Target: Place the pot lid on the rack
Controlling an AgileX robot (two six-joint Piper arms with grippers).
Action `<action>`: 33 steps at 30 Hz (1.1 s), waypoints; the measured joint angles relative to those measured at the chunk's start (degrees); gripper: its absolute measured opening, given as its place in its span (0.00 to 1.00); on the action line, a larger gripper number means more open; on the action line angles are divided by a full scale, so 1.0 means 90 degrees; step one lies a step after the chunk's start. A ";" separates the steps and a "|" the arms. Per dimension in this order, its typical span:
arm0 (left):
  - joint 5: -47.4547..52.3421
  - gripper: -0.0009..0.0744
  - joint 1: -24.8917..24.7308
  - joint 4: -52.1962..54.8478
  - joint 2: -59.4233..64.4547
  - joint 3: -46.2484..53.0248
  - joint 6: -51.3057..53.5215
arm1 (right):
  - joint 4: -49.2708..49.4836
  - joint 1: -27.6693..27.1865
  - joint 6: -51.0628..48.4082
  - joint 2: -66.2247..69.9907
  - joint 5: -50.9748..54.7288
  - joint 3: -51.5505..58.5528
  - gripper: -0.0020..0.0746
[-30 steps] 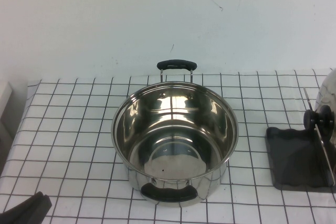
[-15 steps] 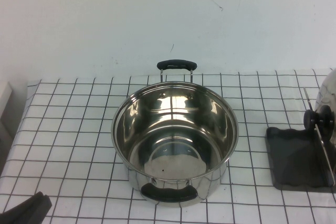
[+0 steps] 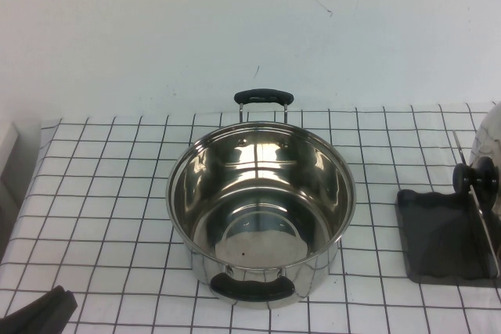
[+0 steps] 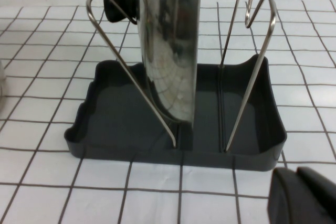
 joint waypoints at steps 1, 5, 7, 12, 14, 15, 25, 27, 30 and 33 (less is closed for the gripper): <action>0.0014 0.01 0.0000 0.0000 0.0000 0.0000 0.0000 | 0.0000 0.0000 0.0000 0.0000 0.0000 0.0000 0.02; 0.0743 0.01 0.0000 -0.0957 0.0000 0.0058 0.0288 | 0.0000 0.0000 0.0000 0.0000 0.0000 0.0000 0.02; 0.1310 0.01 0.0000 -0.2144 -0.0015 0.0178 0.1103 | 0.0000 0.0000 0.0000 0.0000 0.0000 0.0000 0.02; 0.2478 0.01 0.0000 -0.6836 -0.0317 0.0716 0.5793 | 0.0000 0.0000 0.0000 0.0000 0.0000 0.0000 0.02; 0.3038 0.01 0.0000 -0.8836 -0.0567 0.0894 0.7818 | 0.0000 0.0000 0.0000 0.0000 0.0000 0.0000 0.02; 0.3294 0.01 0.0000 -0.9472 -0.0709 0.0924 0.8528 | 0.0000 0.0000 0.0000 0.0000 0.0000 0.0000 0.02; 0.5345 0.01 0.0024 -1.1061 -0.1363 0.1037 1.0581 | 0.0000 0.0007 0.0000 0.0000 0.0000 0.0000 0.02; 0.5319 0.01 0.0075 -1.1035 -0.1363 0.1080 1.0581 | 0.0000 0.0007 0.0000 0.0000 0.0000 0.0000 0.02; 0.5161 0.01 0.0301 -1.1053 -0.1363 0.1095 1.0581 | 0.0000 0.0007 0.0000 0.0000 0.0000 0.0000 0.02; 0.5161 0.01 0.0485 -1.1102 -0.1373 0.1108 1.0581 | 0.0000 0.0007 0.0000 0.0000 0.0000 0.0000 0.02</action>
